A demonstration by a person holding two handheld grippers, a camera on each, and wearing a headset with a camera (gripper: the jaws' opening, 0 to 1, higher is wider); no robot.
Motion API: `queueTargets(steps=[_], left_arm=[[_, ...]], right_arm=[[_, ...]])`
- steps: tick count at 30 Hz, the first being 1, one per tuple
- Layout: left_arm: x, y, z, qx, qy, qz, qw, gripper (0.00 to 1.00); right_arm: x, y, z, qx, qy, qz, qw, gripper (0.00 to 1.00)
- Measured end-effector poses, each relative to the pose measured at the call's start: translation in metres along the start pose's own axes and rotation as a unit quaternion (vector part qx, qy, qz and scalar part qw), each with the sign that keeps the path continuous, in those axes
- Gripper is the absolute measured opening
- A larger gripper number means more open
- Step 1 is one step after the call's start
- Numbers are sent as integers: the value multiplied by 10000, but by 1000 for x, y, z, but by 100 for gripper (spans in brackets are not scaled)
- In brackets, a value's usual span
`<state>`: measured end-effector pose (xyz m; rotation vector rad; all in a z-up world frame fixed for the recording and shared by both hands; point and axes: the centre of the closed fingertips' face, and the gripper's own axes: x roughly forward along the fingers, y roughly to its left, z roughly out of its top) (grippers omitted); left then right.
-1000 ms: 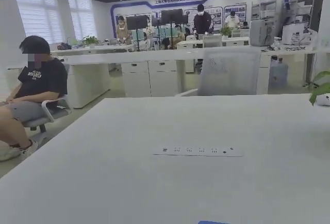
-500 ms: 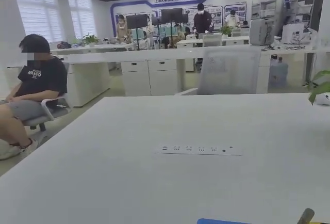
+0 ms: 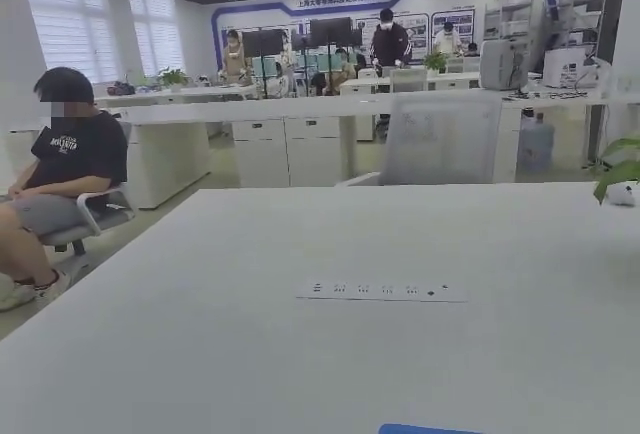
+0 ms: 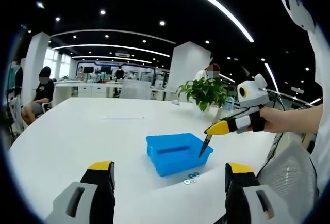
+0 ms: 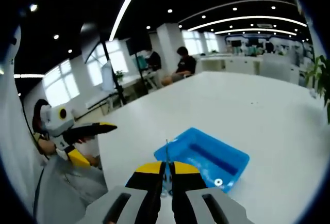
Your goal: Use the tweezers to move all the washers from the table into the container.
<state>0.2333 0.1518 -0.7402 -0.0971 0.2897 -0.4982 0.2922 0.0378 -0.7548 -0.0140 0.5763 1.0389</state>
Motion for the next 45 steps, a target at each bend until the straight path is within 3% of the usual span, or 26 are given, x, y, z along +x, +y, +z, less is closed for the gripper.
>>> queueTargets(steps=[6, 14, 23, 38, 42, 45], left_arm=[[0, 0, -2, 14, 43, 3, 10000, 89], [0, 2, -6, 40, 97, 8, 9999, 89], [0, 4, -8, 68, 127, 18, 9999, 89], [1, 4, -12, 92, 195, -5, 9998, 88], [1, 4, -11, 94, 185, -3, 9998, 88], [1, 5, -11, 82, 187, 6, 9998, 88]], right_arm=[[6, -3, -20, 6, 283, -34, 9996, 2], [17, -3, -38, -322, 580, -51, 9978, 2], [22, -5, -42, -559, 688, -54, 9960, 3], [24, 5, -45, -897, 852, 105, 9923, 3], [26, 13, -46, -1571, 941, 251, 9828, 3], [27, 19, -48, -1860, 1000, 292, 9770, 3]])
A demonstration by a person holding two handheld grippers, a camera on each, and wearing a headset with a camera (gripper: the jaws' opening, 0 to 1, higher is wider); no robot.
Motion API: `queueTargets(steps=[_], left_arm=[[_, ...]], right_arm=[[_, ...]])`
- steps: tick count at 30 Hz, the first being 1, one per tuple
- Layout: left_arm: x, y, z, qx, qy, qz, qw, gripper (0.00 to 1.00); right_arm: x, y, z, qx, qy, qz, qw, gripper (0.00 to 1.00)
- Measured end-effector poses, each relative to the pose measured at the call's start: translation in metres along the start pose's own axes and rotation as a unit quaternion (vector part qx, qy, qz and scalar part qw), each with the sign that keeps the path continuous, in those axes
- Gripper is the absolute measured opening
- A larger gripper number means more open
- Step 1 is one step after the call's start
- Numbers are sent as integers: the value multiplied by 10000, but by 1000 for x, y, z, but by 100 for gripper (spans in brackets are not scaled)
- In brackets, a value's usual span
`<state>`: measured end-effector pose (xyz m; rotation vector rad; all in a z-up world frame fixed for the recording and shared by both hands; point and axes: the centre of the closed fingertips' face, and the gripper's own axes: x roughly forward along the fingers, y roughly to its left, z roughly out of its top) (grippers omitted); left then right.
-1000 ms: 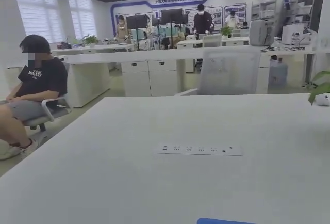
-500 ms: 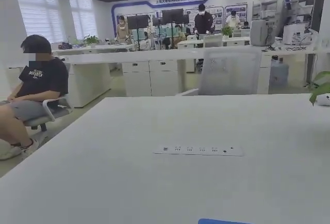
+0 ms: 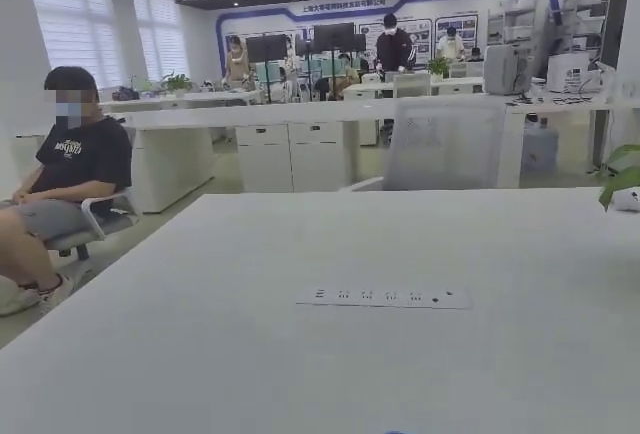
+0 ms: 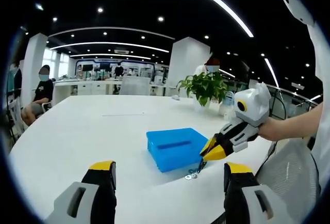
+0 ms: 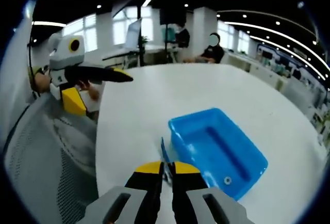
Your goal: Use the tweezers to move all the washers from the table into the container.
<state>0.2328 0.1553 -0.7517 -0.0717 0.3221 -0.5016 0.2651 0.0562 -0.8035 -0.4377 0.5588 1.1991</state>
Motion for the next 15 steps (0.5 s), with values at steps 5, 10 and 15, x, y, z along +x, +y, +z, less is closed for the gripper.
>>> queueTargets(steps=[5, 10, 15], left_arm=[[0, -1, 1, 10, 4, -13, 10000, 88], [0, -1, 4, 1, -85, -26, 10000, 88], [-1, 0, 4, -1, -80, -6, 10000, 88]], right_arm=[[2, 0, 1, 133, -45, -53, 9999, 2], [-1, -8, 1, 429, -97, -314, 9985, 1], [-14, -6, 12, 547, -238, -291, 9978, 1]])
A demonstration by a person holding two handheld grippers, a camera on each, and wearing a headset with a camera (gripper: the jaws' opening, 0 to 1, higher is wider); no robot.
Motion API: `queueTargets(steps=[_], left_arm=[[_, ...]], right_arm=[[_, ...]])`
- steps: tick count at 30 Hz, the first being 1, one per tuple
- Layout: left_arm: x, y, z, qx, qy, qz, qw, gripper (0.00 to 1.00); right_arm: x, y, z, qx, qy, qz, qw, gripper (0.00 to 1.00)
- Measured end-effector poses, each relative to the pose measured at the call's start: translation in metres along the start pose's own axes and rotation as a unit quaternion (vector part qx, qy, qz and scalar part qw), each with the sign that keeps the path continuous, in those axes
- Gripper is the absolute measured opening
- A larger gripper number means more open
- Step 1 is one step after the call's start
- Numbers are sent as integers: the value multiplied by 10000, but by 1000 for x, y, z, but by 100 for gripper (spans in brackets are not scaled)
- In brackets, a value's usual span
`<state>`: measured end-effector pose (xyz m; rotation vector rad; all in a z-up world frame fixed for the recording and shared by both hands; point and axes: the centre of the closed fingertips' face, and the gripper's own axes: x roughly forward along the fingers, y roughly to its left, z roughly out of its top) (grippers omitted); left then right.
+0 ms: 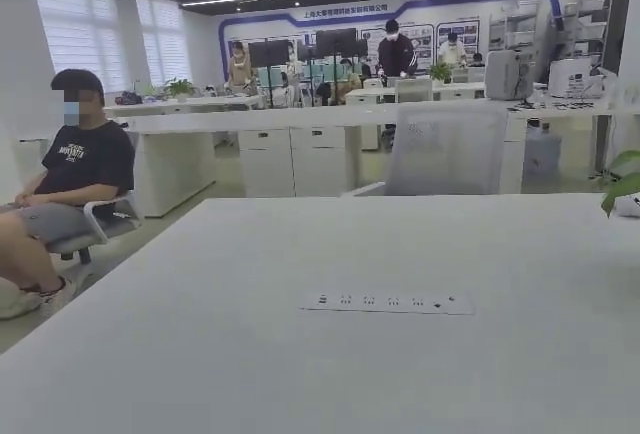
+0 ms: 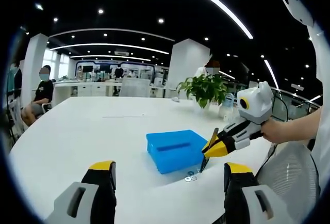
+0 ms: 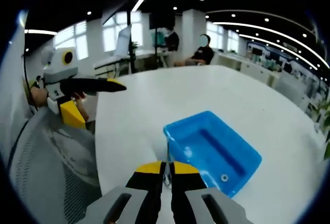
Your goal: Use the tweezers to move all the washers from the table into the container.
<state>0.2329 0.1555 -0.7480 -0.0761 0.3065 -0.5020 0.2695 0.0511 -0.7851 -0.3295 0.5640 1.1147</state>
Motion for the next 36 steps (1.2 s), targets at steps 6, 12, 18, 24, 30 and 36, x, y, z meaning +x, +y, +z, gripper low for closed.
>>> queueTargets(steps=[6, 12, 18, 24, 30, 36], left_arm=[[0, -1, 0, 5, 7, -11, 10000, 88], [0, 1, 0, -13, -3, 9, 10000, 87], [-1, 2, 1, -10, 10, 55, 10000, 87], [1, 1, -5, -13, 165, 49, 9999, 87], [0, 0, -4, 28, 162, 50, 9999, 87], [0, 0, -5, 4, 172, 44, 9998, 86]], right_arm=[[-16, -2, 25, 425, -353, 56, 9985, 2], [-30, -10, 43, 702, -496, 157, 9962, 2], [-40, -28, 55, 1165, -775, 181, 9900, 2], [-42, -50, 55, 1484, -790, 212, 9855, 2], [-39, -73, 56, 2080, -973, 212, 9730, 2], [-25, -84, 46, 2857, -1102, 409, 9511, 2]])
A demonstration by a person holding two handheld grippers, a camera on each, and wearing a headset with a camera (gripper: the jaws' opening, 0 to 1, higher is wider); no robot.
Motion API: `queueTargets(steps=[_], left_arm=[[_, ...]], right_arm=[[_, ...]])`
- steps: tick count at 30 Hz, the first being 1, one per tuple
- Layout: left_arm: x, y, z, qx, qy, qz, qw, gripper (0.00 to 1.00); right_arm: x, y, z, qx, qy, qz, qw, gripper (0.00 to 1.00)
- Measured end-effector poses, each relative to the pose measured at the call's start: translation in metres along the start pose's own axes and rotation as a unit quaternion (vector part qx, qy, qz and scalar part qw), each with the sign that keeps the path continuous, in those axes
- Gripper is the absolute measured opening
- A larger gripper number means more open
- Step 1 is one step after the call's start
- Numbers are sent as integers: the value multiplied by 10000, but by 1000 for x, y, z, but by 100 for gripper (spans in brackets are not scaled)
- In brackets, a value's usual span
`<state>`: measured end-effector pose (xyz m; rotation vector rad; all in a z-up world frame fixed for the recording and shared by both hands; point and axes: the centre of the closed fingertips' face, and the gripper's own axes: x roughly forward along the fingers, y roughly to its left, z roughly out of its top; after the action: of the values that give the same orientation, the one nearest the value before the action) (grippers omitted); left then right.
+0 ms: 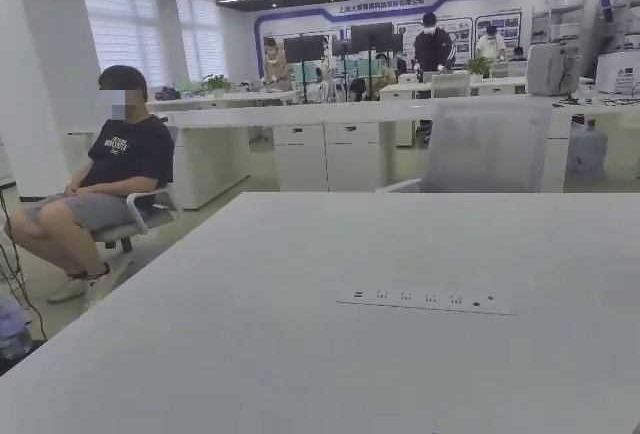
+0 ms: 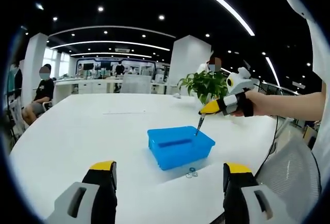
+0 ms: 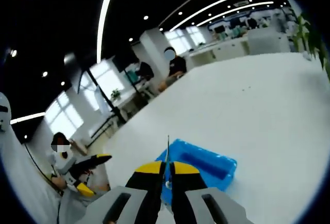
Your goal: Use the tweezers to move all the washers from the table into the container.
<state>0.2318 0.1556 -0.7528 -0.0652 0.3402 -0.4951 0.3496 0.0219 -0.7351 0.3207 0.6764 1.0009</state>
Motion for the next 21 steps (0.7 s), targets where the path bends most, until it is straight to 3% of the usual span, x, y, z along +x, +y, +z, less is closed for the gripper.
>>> queueTargets(steps=[6, 10, 13, 21], left_arm=[[0, 0, -1, 1, 22, -10, 10000, 86], [1, -1, -2, 0, 45, -39, 10000, 86], [1, -2, -3, 9, 66, -47, 10000, 85], [1, -2, -3, -4, 69, -57, 10000, 85]], right_arm=[[7, -19, -11, -39, 155, -356, 9992, 2], [15, -22, -22, -381, 416, -372, 9977, 2], [20, -29, -28, -691, 620, -549, 9942, 2], [27, -34, -27, -1135, 737, -762, 9879, 2]])
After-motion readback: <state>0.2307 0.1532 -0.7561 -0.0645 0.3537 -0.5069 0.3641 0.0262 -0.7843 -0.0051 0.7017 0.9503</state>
